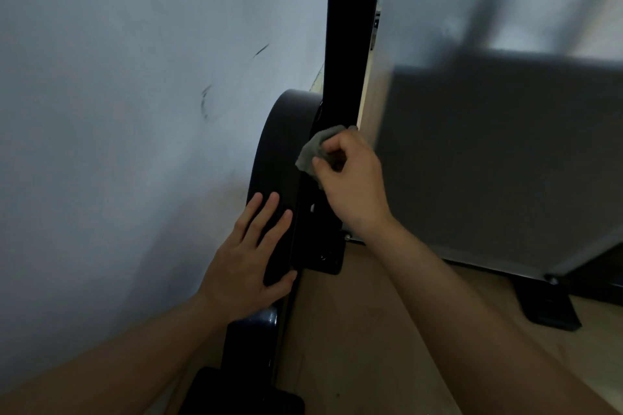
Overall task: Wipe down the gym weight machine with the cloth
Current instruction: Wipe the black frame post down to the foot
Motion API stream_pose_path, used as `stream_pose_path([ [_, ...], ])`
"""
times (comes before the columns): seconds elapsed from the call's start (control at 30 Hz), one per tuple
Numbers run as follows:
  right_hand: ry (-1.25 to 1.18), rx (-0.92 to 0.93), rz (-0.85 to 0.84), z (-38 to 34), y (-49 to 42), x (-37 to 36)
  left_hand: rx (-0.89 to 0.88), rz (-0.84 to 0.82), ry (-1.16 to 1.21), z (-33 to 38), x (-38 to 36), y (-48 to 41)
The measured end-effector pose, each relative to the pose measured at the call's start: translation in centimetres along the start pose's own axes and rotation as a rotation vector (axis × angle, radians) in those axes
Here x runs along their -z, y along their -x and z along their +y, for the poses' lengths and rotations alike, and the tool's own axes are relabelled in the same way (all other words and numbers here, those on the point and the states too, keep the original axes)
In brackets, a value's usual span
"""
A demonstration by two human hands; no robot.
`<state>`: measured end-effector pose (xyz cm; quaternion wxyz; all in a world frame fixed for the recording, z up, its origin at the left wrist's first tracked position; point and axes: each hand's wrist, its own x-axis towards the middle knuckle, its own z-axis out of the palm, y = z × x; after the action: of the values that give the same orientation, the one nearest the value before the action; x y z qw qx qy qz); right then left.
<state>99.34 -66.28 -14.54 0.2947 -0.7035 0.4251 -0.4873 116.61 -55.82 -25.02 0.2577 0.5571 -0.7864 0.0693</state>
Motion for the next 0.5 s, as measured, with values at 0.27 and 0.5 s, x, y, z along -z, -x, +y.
stream_pose_path([
  [0.27, -0.221, -0.106, -0.16, 2.5, 1.5, -0.3, -0.104, -0.086, -0.042, -1.4, 1.9, -0.1],
  [0.5, -0.221, -0.209, -0.187, 5.5, 6.7, -1.9, -0.128, -0.135, -0.055, -1.6, 2.8, 0.1],
])
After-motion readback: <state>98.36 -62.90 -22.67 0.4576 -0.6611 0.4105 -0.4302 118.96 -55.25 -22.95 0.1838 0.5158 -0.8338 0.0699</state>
